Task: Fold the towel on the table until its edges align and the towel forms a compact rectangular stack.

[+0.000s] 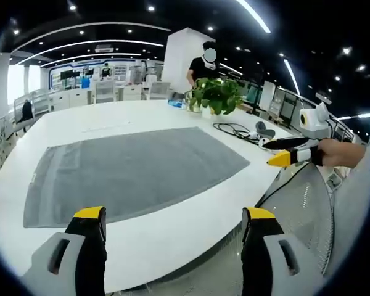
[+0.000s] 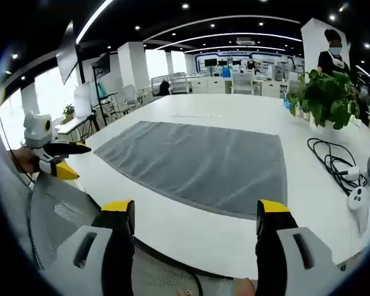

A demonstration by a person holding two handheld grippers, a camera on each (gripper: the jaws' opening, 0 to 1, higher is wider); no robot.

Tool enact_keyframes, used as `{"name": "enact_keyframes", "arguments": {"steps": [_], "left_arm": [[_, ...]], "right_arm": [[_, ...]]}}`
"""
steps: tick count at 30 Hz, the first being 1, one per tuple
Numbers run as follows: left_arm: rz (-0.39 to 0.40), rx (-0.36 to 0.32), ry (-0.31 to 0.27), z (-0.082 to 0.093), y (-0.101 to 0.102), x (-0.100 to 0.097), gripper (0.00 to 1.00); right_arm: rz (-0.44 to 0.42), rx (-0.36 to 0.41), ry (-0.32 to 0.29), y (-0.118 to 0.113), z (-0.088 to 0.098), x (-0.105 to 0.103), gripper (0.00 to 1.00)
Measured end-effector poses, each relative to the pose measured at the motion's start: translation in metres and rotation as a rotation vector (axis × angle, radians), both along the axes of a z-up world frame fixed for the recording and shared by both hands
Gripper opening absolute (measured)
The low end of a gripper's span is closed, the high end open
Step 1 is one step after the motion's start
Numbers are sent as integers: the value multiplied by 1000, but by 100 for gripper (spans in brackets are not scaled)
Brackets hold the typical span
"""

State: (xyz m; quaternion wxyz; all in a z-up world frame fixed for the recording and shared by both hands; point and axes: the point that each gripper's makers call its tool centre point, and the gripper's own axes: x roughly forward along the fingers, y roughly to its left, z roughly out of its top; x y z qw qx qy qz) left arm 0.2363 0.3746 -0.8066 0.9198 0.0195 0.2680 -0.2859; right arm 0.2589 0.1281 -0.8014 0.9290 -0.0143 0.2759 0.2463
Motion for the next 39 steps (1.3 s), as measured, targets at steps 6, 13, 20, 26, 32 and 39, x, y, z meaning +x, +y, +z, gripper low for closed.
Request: {"name": "enact_keyframes", "arguments": {"steps": [6,13,20,26,32,39], "left_arm": [[-4,5,-7,1,-1,0,94],[-4,11,-6,0,0,0,94],[-14,20,-2,-2,-1,-1,94],[-17,22,0,-2,-2,-1,94],[-16,24,2,-2,-1,-1,94],[-19,25,3,-3,-2,-2,94]], "right_arm": [[2,-2,1,0,0,0,82],[3,0,1,0,0,0,82],[2,1,-3,0,0,1,82],[0,3,-6,0,1,1,81],[4,2,-6,0,0,0,81],[-1,-4,-7,-1,0,1,81]]}}
